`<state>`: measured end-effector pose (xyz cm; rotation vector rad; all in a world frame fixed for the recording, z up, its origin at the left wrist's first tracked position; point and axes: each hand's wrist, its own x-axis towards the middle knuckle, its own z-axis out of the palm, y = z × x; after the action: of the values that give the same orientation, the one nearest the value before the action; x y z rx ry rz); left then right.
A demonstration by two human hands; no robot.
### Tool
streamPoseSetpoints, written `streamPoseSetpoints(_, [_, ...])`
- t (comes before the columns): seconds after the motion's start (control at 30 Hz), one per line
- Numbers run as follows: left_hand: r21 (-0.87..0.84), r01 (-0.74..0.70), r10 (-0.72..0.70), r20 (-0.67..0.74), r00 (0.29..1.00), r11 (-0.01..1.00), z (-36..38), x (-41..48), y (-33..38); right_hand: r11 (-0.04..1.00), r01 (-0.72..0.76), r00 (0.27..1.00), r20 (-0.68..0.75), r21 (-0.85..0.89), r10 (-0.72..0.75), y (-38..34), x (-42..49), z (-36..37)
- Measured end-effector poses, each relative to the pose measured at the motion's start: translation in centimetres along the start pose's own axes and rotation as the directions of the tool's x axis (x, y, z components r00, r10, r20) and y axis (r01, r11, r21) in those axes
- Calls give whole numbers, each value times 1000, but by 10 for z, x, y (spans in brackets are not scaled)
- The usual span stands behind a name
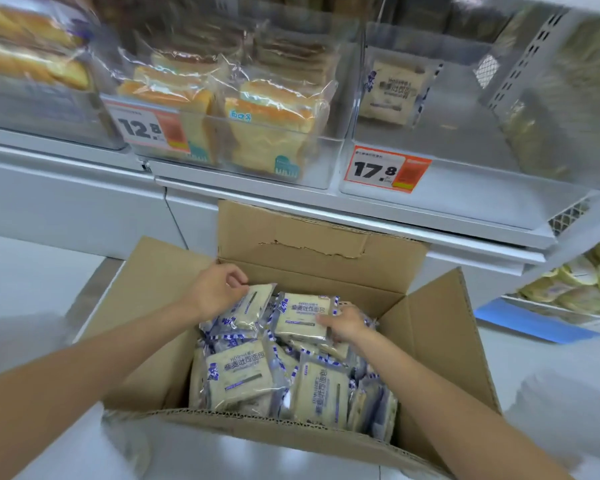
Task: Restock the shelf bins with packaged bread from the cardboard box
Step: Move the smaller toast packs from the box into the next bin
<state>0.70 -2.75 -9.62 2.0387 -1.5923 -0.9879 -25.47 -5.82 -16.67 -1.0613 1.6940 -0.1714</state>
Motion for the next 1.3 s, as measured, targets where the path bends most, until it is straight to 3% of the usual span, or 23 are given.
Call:
streamPoseSetpoints(0.1, [-49, 47, -47, -6, 999, 998, 2, 3, -4, 986, -95, 995, 43, 136, 90, -2, 8, 9])
streamPoseSetpoints(0.3, [-393, 165, -237, -143, 961, 905, -23, 23, 9, 957, 122, 977, 140, 265, -163, -44, -23, -50])
streamPoseSetpoints(0.33, [-433, 177, -235, -85, 968, 884, -22, 23, 15, 935, 129, 963, 184, 331, -198, -48, -33, -57])
streamPoseSetpoints(0.4, [-436, 239, -180, 173, 968, 867, -11, 16, 24, 905, 130, 936, 252, 406, -248, -52, -46, -59])
streamPoseSetpoints(0.47, [-413, 338, -151, 422, 894, 846, 5, 4, 32, 913, 129, 912, 316, 387, -262, -46, -52, -52])
streamPoseSetpoints(0.5, [-417, 367, -149, 469, 870, 832, 13, 2, 32, 920, 119, 905, 340, 373, -255, -40, -50, -49])
streamPoseSetpoints(0.57, [-392, 349, -189, 391, 901, 851, 21, 2, 29, 936, 110, 929, 299, 335, -217, -25, -43, -52])
streamPoseSetpoints(0.63, [-326, 332, -252, 263, 931, 885, 16, 3, 19, 966, 92, 979, 158, 243, -133, -12, -33, -59])
streamPoseSetpoints(0.7, [-372, 366, -284, 259, 923, 853, 9, 4, 4, 990, 39, 999, 33, 134, -43, 3, -23, -60])
streamPoseSetpoints(0.83, [-438, 367, -254, 296, 921, 820, -1, -3, -12, 974, -91, 994, 81, 210, 75, 34, 0, -41])
streamPoseSetpoints(1.1, [-556, 323, -221, 244, 944, 766, 1, -10, -9, 996, 71, 997, -15, 45, -71, 47, 16, -32])
streamPoseSetpoints(1.3, [-570, 231, -212, 100, 972, 789, -1, -10, 0, 949, 212, 966, 97, 233, -240, 1, -28, -56])
